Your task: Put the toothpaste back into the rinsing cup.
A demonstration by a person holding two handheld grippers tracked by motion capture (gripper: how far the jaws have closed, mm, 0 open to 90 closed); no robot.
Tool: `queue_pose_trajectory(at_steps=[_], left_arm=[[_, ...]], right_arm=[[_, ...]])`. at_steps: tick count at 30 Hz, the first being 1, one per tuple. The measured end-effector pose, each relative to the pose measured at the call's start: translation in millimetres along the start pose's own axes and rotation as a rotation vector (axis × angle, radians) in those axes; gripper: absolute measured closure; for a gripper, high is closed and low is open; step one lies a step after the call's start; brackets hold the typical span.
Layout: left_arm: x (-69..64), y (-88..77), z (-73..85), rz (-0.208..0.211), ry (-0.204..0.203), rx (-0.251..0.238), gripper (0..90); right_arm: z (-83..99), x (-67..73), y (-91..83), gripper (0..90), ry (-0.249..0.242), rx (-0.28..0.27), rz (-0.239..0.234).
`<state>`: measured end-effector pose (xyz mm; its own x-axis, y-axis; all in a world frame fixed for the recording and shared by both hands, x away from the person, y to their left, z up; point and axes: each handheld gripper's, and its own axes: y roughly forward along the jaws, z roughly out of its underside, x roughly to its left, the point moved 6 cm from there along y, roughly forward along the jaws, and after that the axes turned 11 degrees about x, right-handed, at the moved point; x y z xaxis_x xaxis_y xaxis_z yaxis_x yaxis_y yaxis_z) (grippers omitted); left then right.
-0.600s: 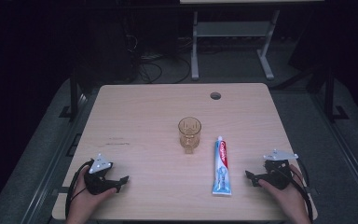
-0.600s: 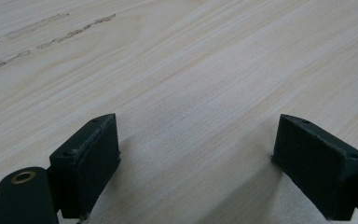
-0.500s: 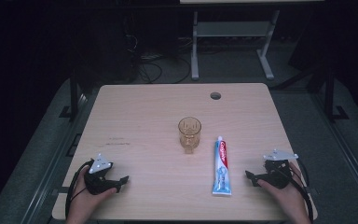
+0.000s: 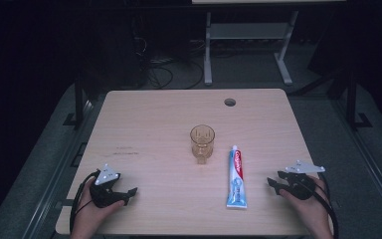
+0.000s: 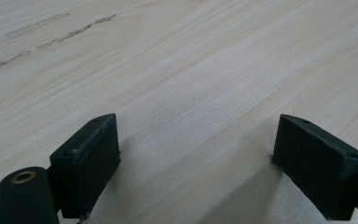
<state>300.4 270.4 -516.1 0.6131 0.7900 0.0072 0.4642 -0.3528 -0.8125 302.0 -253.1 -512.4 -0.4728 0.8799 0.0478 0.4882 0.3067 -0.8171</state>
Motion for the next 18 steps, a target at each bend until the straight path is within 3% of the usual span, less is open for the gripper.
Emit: queue_pose_trajectory(at_steps=[7, 10, 18], left_arm=[[-0.1, 0.0, 0.0, 0.0, 0.0, 0.0, 13.4], [-0.2, 0.0, 0.0, 0.0, -0.001, -0.001, 13.4], [0.1, -0.1, 0.2, -0.001, 0.003, 0.002, 13.4]], right_arm=[[-4.4, 6.7, -9.5, 80.6, 0.019, -0.015, -0.076], [-9.2, 11.8, -15.9, 89.2, 0.022, -0.03, -0.102], [-19.5, 23.1, -21.7, 90.0, -0.009, -0.045, -0.158]])
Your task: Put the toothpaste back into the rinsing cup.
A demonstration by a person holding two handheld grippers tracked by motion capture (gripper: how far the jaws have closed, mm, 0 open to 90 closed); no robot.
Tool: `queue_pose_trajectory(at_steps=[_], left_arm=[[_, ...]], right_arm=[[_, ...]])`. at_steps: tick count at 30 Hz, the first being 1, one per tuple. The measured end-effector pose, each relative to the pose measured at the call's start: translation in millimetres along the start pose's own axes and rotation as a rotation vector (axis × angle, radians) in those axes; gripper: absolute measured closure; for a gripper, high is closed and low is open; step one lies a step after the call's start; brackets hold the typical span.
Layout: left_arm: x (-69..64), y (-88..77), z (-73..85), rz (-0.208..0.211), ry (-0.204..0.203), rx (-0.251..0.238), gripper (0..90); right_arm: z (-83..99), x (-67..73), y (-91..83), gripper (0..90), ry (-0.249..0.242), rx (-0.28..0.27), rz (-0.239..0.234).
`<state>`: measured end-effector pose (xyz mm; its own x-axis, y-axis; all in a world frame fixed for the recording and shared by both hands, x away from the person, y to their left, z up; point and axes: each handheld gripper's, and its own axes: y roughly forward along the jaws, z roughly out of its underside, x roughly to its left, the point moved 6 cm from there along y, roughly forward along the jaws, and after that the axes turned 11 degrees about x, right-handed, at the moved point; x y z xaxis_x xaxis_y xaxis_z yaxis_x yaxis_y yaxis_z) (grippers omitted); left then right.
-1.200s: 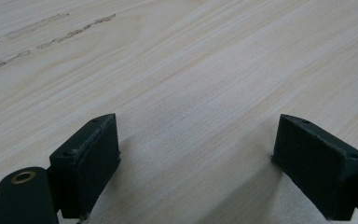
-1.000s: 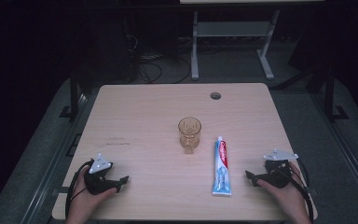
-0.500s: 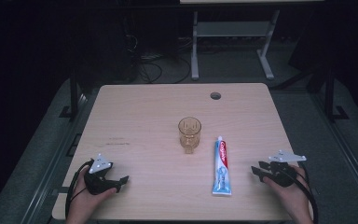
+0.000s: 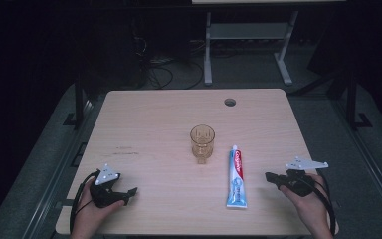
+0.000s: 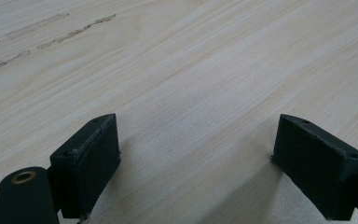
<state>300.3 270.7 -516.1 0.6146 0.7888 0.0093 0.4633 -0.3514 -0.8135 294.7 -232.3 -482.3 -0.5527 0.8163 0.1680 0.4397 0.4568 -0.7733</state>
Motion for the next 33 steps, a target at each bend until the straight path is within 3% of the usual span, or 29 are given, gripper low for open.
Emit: queue_pose_trajectory(at_steps=[13, 33], left_arm=[[-0.3, 0.1, -0.2, 0.001, -0.003, -0.002, 13.4], [-0.2, 0.0, -0.1, 0.001, -0.003, 0.0, 13.4]], right_arm=[[-20.6, 26.4, 10.5, 90.0, -0.073, -0.005, -0.12], [-42.5, 69.8, 39.0, 89.9, -0.173, 0.029, -0.209]])
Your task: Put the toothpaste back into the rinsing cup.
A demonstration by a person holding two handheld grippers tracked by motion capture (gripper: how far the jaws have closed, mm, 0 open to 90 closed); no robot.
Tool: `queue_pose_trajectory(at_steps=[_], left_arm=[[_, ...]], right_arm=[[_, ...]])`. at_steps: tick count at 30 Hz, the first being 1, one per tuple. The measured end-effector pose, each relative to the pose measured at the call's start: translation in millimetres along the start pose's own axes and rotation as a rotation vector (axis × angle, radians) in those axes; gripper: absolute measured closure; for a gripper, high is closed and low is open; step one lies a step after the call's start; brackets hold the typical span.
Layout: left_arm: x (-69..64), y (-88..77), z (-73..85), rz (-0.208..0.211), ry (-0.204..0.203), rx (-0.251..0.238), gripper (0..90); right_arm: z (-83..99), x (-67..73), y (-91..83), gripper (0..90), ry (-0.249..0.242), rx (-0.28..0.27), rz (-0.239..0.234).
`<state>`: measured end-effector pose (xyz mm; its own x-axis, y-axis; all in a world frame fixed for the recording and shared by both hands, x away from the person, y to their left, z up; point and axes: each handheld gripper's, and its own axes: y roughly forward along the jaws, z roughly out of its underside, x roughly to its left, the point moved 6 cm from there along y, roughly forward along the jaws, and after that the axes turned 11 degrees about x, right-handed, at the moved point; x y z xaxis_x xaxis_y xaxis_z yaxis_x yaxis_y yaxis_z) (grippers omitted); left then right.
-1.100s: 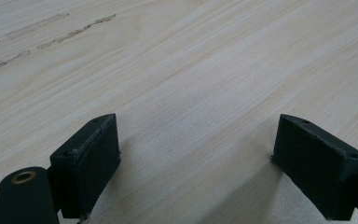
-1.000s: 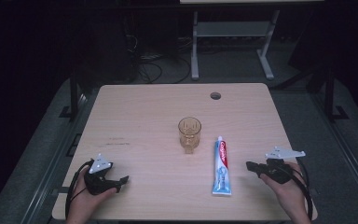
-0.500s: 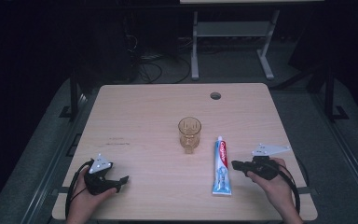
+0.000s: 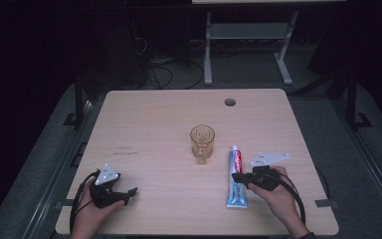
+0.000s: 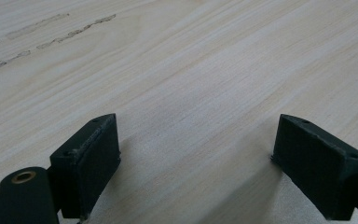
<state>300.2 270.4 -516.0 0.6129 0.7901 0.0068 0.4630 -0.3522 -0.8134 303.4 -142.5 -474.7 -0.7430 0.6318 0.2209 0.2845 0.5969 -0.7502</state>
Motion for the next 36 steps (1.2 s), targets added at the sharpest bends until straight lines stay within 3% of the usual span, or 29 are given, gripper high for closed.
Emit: queue_pose_trajectory(at_steps=[12, 23, 36], left_arm=[[0.0, 0.0, 0.0, 0.0, 0.0, 0.0, 13.4], [0.0, 0.0, 0.0, 0.0, 0.0, 0.0, 13.4], [0.0, 0.0, 0.0, 0.0, 0.0, 0.0, 13.4]], right_arm=[[-7.4, 11.5, 24.5, 90.0, -0.045, 0.05, -0.014], [1.0, 9.4, 38.8, 90.0, -0.051, 0.117, 0.023], [7.1, 2.7, 37.6, 90.0, -0.033, 0.139, 0.055]])
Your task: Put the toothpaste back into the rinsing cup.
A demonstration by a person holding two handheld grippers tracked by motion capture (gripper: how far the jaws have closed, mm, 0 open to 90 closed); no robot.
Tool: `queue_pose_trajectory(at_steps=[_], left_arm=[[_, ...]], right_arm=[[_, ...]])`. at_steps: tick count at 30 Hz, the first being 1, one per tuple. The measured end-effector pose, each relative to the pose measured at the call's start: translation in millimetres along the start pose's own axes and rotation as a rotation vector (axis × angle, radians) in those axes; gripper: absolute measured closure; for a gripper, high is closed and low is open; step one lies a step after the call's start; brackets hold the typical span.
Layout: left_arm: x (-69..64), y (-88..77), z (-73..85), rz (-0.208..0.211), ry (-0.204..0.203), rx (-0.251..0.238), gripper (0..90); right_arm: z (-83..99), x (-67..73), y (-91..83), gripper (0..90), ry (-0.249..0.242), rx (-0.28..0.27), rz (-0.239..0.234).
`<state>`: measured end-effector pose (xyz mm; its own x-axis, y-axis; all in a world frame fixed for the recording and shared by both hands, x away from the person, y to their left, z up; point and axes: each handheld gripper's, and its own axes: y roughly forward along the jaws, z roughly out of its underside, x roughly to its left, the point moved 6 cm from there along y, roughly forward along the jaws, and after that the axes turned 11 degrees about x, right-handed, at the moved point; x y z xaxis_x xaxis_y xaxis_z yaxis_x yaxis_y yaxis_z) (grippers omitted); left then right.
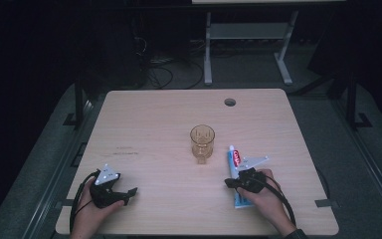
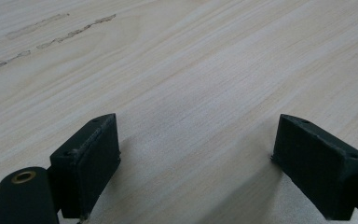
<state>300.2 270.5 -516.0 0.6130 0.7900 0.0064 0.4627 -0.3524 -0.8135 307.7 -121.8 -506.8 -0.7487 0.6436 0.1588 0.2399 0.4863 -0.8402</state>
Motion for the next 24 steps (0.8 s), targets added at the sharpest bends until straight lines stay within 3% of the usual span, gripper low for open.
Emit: queue_pose_trajectory(at_steps=[24], left_arm=[[0.0, 0.0, 0.0, 0.0, 0.0, 0.0, 13.4]], right_arm=[[25.4, -25.1, -21.3, 90.0, 0.069, -0.005, 0.079]])
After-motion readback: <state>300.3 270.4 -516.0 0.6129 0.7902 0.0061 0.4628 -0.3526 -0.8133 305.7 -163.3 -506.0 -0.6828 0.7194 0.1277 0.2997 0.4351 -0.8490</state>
